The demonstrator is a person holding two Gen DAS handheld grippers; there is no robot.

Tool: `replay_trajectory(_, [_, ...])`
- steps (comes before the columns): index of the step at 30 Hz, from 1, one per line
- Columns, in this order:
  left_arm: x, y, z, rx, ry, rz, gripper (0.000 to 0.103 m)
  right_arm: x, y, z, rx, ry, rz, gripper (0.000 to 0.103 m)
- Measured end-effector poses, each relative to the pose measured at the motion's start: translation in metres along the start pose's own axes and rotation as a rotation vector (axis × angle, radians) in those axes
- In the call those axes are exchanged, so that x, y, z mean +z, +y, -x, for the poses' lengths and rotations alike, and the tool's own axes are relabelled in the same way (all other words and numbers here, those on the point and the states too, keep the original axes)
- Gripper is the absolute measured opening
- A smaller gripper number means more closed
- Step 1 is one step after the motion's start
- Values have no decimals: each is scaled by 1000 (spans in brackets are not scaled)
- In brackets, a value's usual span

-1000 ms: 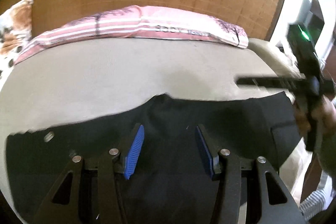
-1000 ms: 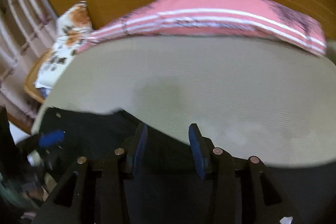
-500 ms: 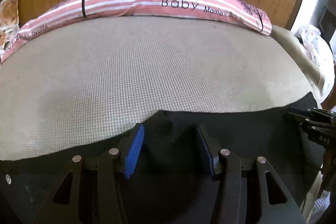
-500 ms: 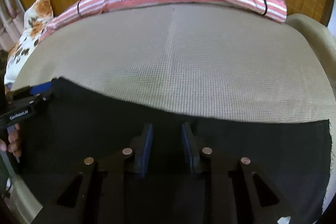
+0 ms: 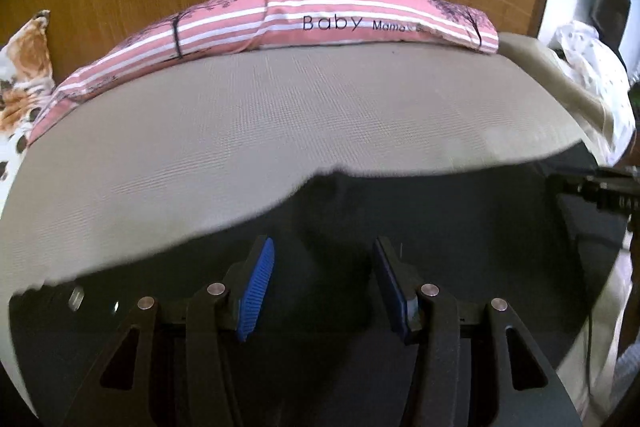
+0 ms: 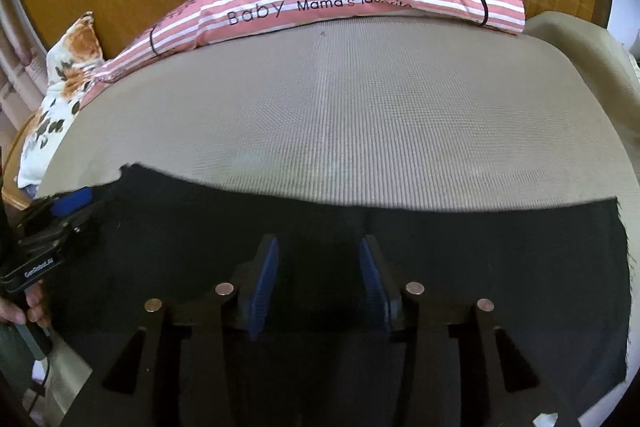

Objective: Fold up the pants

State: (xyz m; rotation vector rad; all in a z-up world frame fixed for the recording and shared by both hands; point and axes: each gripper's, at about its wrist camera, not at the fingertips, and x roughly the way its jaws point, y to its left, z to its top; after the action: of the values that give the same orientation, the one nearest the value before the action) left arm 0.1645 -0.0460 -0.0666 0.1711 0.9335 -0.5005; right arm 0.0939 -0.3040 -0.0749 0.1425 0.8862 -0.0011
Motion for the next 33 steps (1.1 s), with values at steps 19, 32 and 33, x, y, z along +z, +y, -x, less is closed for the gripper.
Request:
replay_trajectory(19, [-99, 32, 52, 59, 14, 83, 52, -98, -59, 37, -89, 58, -107, 45])
replay_trajectory(32, [-83, 32, 80, 27, -49, 161, 54, -126, -127, 82, 31, -50, -463, 48])
replay_trajectory(33, [-80, 27, 79, 16, -46, 159, 54, -128, -131, 84, 37, -56, -488, 48])
